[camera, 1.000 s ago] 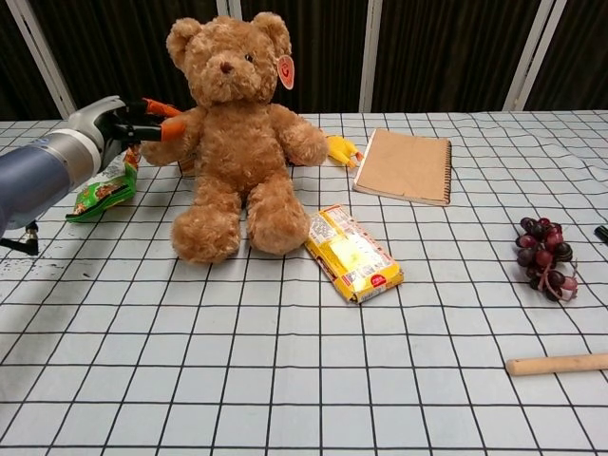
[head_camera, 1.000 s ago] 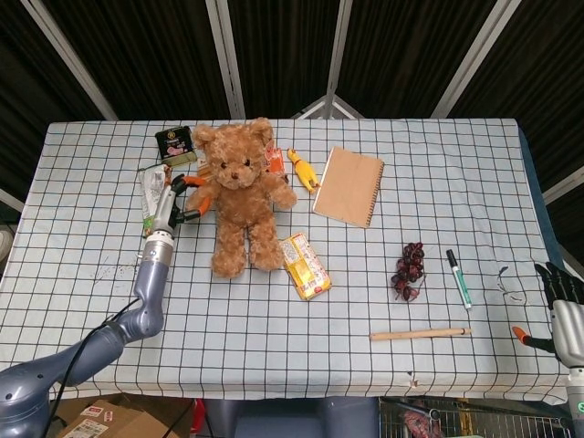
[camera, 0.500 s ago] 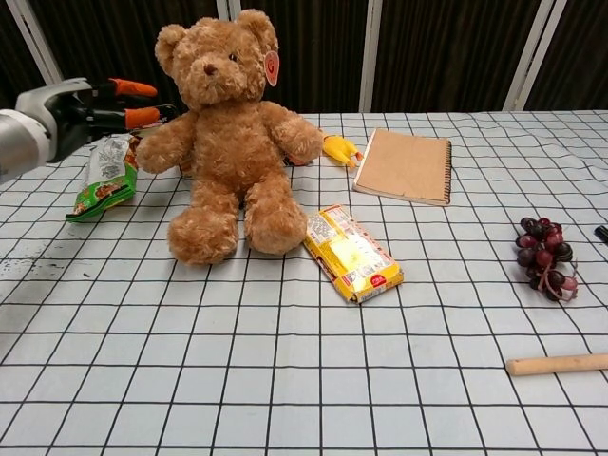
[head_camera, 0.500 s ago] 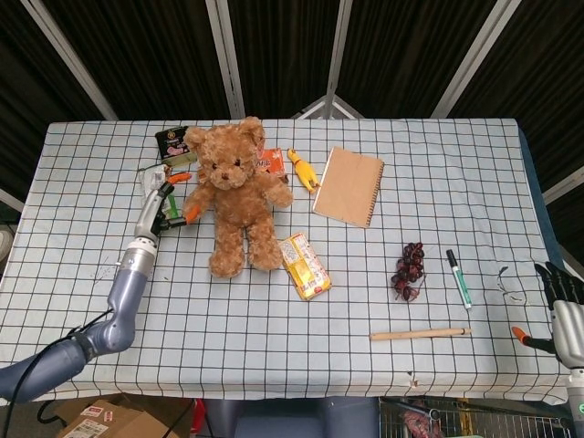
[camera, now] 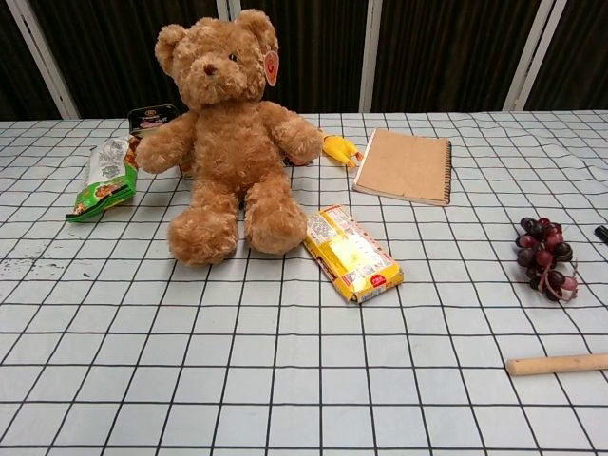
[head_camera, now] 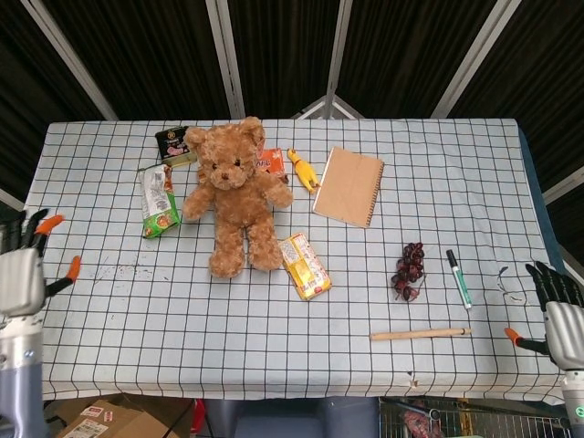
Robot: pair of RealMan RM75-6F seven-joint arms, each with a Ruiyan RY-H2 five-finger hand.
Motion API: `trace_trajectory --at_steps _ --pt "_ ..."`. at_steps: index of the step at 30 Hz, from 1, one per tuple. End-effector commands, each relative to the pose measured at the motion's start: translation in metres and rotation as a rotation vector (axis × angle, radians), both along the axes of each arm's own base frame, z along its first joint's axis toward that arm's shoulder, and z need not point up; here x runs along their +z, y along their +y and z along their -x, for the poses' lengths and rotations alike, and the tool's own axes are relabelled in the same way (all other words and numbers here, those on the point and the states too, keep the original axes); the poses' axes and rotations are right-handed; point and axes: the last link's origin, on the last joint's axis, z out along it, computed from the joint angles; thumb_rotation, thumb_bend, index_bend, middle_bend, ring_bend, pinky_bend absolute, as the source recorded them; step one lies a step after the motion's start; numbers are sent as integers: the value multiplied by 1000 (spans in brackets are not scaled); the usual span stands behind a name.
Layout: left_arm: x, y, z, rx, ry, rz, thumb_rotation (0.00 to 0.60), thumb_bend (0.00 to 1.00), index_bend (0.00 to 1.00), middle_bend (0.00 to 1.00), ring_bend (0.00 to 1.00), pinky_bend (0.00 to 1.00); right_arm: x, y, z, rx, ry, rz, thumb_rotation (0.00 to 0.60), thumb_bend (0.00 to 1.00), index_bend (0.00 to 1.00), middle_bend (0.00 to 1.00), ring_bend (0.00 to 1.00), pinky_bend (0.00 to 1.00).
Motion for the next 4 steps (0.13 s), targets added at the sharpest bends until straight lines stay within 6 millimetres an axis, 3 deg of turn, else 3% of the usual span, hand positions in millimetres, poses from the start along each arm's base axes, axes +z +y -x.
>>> trace_trajectory --at_steps 1,4 --pt "11 -56 29 126 145 24 600 474 224 106 0 0 1 3 -4 15 -6 3 600 171 0 0 0 0" --pt "12 -58 34 150 168 56 600 474 229 105 0 0 -1 4 -6 12 -7 -7 600 171 0 0 0 0"
